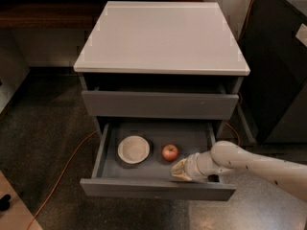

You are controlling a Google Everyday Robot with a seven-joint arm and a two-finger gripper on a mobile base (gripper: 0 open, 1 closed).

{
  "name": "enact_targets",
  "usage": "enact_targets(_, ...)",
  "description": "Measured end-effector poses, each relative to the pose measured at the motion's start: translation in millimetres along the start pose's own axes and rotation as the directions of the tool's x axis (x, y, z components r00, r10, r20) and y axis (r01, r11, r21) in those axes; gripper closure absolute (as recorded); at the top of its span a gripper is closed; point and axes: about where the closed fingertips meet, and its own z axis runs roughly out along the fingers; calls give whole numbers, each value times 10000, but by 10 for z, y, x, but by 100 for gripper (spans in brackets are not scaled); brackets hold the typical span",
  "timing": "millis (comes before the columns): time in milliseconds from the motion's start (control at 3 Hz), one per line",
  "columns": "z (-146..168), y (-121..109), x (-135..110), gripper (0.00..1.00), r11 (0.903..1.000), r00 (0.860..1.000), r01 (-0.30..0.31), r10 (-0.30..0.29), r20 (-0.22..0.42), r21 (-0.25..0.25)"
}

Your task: Pick apple from middle drawer and place on counter

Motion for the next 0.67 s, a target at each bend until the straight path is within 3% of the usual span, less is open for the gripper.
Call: enact_targets(667,39,-263,-130,28,9990,9993,382,-382,-27,239)
